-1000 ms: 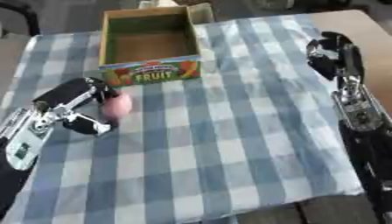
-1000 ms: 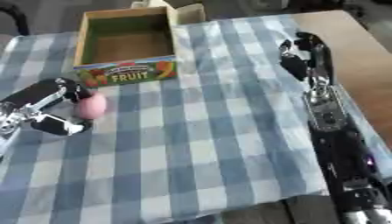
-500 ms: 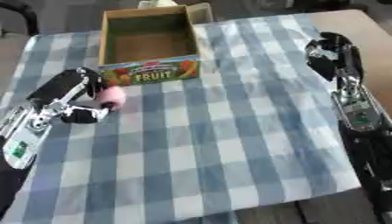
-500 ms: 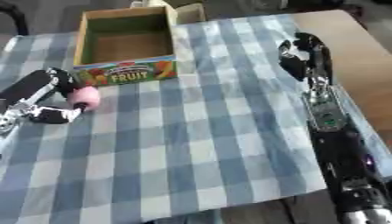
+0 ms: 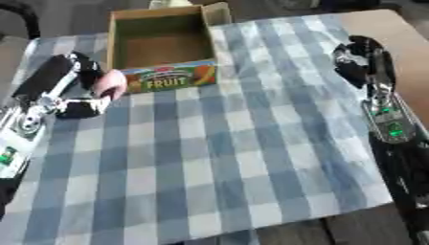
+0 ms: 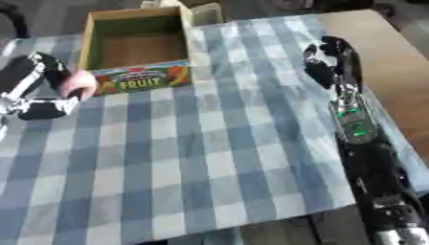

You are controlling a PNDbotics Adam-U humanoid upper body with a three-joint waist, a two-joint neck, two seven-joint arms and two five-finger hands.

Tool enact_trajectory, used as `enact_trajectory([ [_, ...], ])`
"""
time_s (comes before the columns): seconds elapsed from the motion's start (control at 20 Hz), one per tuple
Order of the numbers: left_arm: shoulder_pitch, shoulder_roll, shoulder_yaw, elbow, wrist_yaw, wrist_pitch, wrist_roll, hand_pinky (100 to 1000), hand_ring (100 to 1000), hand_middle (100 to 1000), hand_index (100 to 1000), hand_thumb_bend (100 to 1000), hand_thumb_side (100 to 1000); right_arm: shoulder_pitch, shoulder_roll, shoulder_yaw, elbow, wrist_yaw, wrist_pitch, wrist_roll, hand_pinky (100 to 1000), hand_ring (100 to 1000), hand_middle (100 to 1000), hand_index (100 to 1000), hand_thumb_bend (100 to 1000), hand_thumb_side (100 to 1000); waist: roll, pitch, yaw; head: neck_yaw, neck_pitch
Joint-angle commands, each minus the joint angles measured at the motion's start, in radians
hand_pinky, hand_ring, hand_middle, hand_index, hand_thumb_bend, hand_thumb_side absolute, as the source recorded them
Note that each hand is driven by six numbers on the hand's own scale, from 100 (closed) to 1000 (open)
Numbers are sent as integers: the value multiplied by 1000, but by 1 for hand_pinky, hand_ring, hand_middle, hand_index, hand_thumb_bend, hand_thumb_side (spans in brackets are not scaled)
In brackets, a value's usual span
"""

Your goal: Pick up objects on the table and place them in the box.

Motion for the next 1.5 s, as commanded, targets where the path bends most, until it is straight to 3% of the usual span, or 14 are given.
enact_trajectory([
  [0.05, -53, 32, 27, -29, 31, 16, -2, 554, 415, 371, 509, 103, 120, -16, -14, -3, -12, 5, 0, 2, 488, 834, 704, 816, 100, 297, 0, -21, -6, 4, -1],
  [0.5, -180, -70, 97, 165, -82, 75, 30, 569, 437, 386, 521, 115, 128, -44, 12, 28, -10, 21, -8, 34, 488, 835, 705, 815, 100, 291, 6, -15, -69, 34, -18],
  [1.05, -281, -139, 243, 472, -271, 136, 167, 588, 468, 440, 566, 123, 144, -90, 57, 80, 3, 46, -23, 92, 489, 836, 705, 814, 100, 287, 16, 0, -190, 89, -48],
  [1.2, -295, -133, 266, 546, -323, 148, 219, 596, 491, 466, 605, 215, 142, -96, 67, 89, 7, 50, -27, 103, 488, 836, 705, 813, 100, 287, 15, 2, -217, 105, -49],
  [1.3, -295, -132, 277, 579, -357, 153, 242, 624, 549, 541, 709, 370, 139, -96, 67, 90, 11, 50, -28, 106, 488, 836, 705, 813, 100, 285, 13, 3, -226, 109, -47],
  [1.35, -295, -132, 281, 588, -372, 155, 248, 646, 591, 596, 762, 471, 181, -96, 65, 89, 12, 50, -28, 106, 488, 836, 705, 812, 100, 285, 13, 3, -228, 110, -46],
  [1.4, -294, -131, 284, 592, -386, 155, 252, 653, 603, 609, 769, 490, 217, -95, 64, 89, 13, 49, -28, 105, 488, 836, 705, 812, 100, 286, 13, 3, -229, 111, -45],
  [1.45, -294, -131, 287, 594, -396, 155, 255, 688, 665, 678, 793, 581, 396, -93, 63, 88, 14, 48, -28, 105, 488, 836, 705, 812, 100, 287, 13, 3, -229, 110, -44],
  [1.5, -293, -132, 289, 592, -403, 153, 257, 691, 670, 683, 794, 583, 407, -91, 63, 87, 15, 47, -28, 104, 488, 837, 705, 812, 100, 287, 13, 3, -227, 109, -43],
])
